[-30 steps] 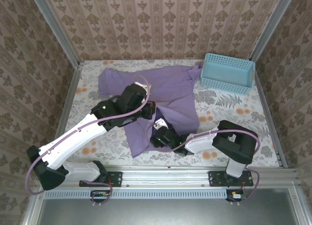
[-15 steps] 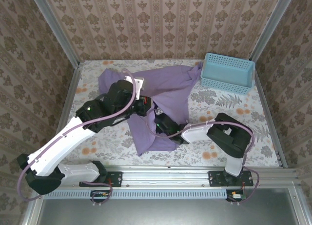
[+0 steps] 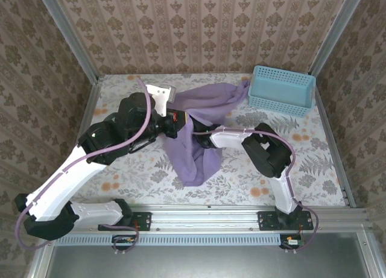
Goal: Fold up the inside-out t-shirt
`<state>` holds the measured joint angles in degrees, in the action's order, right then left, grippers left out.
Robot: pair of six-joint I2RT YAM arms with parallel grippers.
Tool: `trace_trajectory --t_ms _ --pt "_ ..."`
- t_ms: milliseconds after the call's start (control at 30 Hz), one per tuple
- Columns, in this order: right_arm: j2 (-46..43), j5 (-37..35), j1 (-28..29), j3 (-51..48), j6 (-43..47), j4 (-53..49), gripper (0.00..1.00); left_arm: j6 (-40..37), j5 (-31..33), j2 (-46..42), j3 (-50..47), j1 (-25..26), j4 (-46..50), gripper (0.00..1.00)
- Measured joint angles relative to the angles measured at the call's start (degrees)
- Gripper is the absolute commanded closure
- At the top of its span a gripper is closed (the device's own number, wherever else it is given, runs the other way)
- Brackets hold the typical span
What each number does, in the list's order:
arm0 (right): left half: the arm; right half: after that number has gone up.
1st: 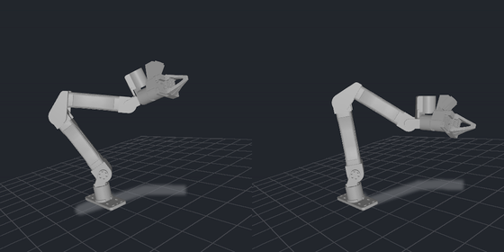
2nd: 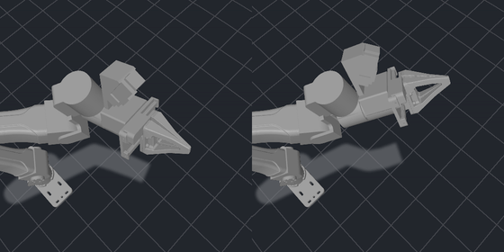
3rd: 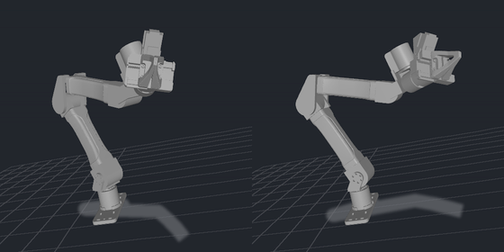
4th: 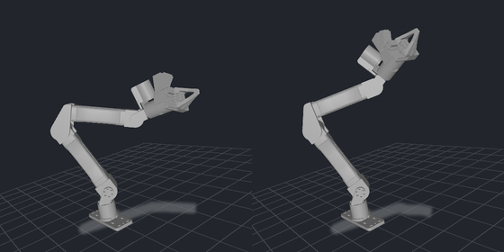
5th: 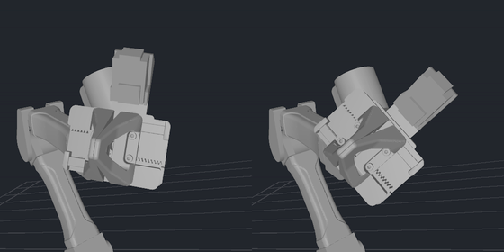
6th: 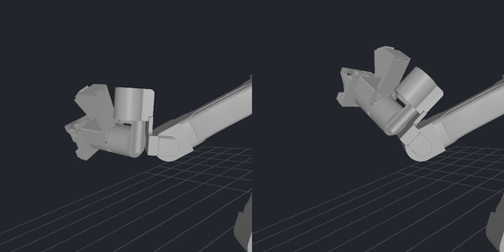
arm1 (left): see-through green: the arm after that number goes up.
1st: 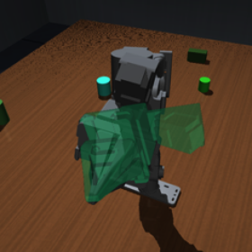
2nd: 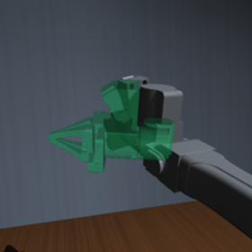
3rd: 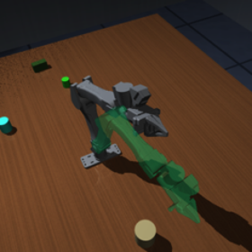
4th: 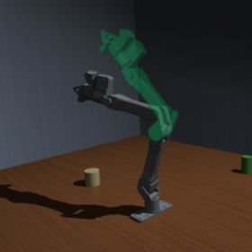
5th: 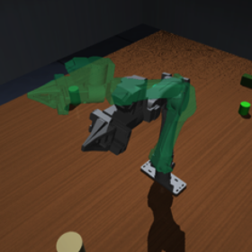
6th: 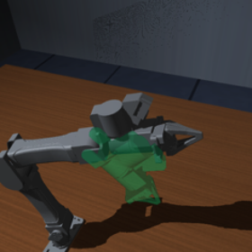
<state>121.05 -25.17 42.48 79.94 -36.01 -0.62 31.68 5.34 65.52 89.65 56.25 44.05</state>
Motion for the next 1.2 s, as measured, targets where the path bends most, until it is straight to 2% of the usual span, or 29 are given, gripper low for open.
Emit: trace_trajectory --t_ms 433,667,733,767,833,900,967,1100,1167,1200 --pt "17.2 -0.6 -2.2 30.8 -6.8 -28.1 0.00 -2.0 5.8 5.4 12.6 8.1 0.5 1.00" --pt "29.6 -3.1 -2.5 55.6 -7.7 -46.5 0.00 -3.0 7.5 8.7 15.8 10.5 0.5 1.00" --pt "32.1 -3.5 -2.5 60.7 -7.6 -50.2 0.05 -3.3 8.3 8.8 15.8 10.5 0.5 1.00" --pt "32.9 -3.6 -2.5 62.6 -7.5 -51.7 0.07 -3.3 9.1 8.8 15.9 10.5 0.5 1.00" --pt "33.6 -4.0 -2.5 64.1 -7.2 -53.3 0.20 -3.5 10.8 8.8 16.0 10.5 0.6 1.00" --pt "33.6 -4.3 -2.5 64.3 -6.5 -54.9 0.41 -3.5 12.6 8.8 16.1 10.4 0.7 1.00" --pt "32.8 -4.4 -2.5 62.2 -5.7 -53.7 0.58 -3.5 13.8 8.8 16.2 9.6 0.8 1.00" --pt "22.7 -3.2 -1.5 42.6 -2.4 -42.9 0.89 -3.4 15.3 8.8 16.3 5.5 2.3 1.00" --pt "16.8 -2.0 -0.9 31.8 -1.2 -36.8 0.98 -3.4 15.6 8.8 16.3 2.3 3.6 1.00" --pt "13.7 -1.0 -0.5 26.4 -0.5 -33.8 1.00 -3.4 15.7 8.8 16.3 0.3 4.3 1.00"
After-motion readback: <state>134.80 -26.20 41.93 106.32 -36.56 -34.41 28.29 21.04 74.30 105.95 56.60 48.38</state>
